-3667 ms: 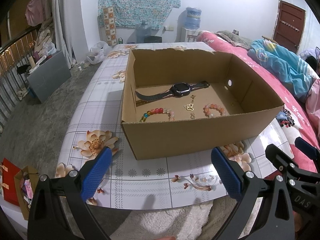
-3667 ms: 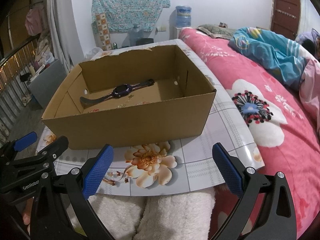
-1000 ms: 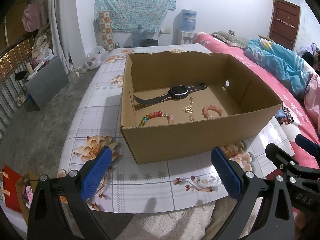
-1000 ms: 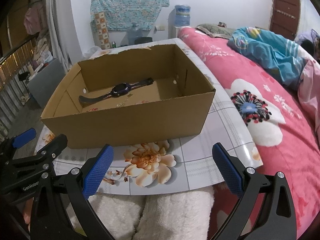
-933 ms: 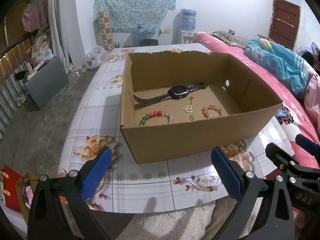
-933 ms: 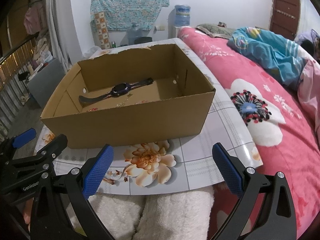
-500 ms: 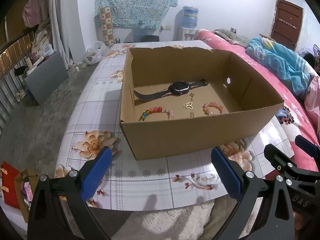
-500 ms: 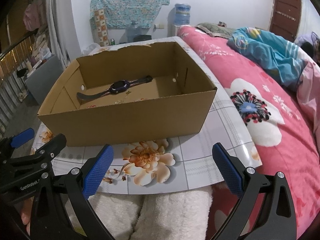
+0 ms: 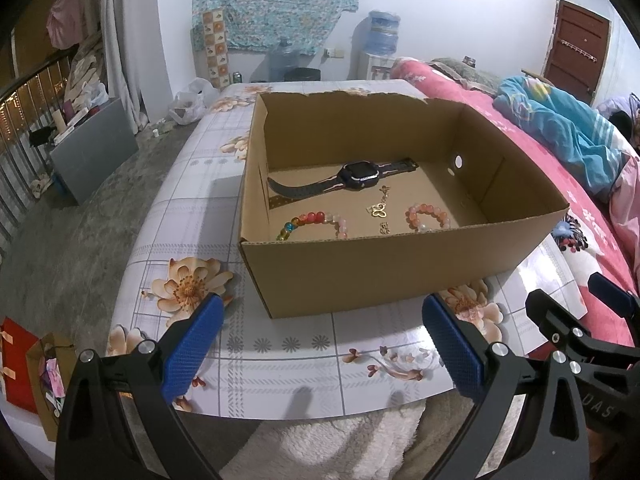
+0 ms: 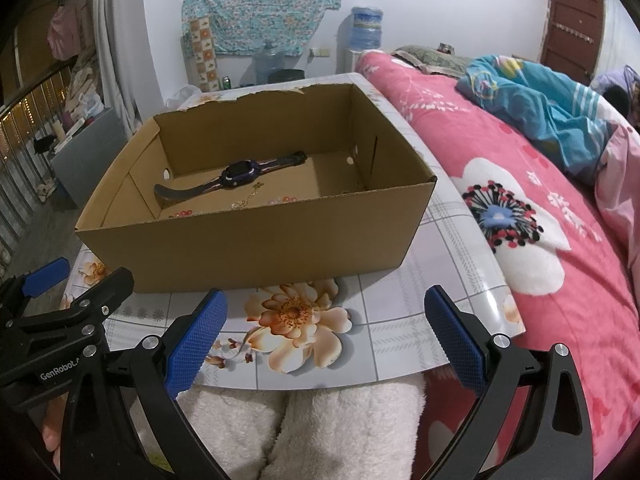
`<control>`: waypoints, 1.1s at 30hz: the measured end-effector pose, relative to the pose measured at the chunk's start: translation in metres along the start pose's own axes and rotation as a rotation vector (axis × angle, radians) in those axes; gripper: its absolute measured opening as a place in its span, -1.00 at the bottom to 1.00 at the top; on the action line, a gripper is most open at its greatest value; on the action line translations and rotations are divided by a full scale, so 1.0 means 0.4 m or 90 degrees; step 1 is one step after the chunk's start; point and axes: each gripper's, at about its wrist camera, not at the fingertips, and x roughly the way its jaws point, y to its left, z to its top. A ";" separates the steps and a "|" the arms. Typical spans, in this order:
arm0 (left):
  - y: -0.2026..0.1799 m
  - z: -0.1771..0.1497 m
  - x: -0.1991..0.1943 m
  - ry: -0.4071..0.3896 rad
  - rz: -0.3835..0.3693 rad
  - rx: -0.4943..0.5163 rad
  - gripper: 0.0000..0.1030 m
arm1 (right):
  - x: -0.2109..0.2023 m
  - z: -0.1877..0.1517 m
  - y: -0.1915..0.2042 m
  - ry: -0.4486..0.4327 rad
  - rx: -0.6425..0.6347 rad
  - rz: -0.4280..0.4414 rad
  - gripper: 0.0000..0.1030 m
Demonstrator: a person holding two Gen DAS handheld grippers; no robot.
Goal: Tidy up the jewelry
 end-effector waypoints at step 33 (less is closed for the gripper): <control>-0.003 -0.004 -0.005 0.007 0.001 -0.010 0.89 | 0.001 -0.001 0.002 0.000 -0.001 0.000 0.84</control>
